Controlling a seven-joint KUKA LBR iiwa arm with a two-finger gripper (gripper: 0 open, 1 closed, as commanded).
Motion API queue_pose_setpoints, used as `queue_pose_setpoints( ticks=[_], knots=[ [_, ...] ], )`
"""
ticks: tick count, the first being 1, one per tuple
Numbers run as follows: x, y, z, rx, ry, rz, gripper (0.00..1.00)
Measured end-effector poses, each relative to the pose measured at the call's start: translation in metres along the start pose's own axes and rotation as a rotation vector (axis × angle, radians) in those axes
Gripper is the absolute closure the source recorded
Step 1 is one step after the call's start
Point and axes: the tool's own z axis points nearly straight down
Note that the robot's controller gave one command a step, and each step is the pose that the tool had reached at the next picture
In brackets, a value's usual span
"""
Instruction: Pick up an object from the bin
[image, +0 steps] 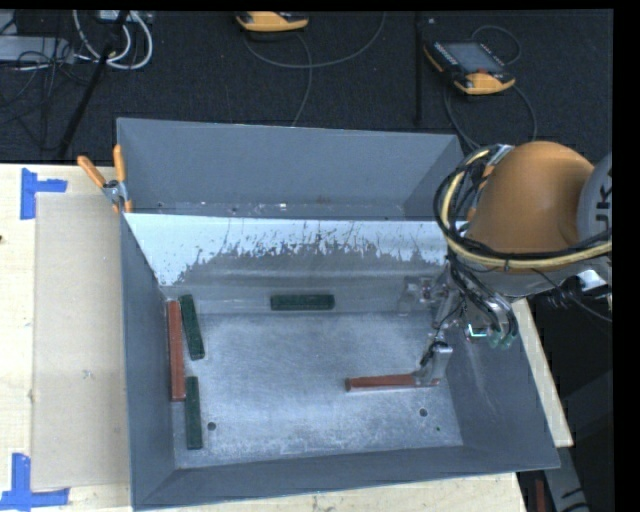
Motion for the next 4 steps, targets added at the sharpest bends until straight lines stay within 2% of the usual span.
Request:
queue_pose_setpoints(
  ticks=[1, 2, 3, 4],
  knots=[
    [0.022, -0.021, 0.134, 0.0, 0.001, -0.026, 0.0],
    [0.026, -0.009, 0.117, 0.001, -0.008, -0.399, 0.0],
    [-0.047, 0.001, 0.138, 0.002, -0.014, -0.423, 0.0],
    [-0.044, 0.0, 0.137, 0.001, -0.009, -0.42, 1.0]
  ],
)
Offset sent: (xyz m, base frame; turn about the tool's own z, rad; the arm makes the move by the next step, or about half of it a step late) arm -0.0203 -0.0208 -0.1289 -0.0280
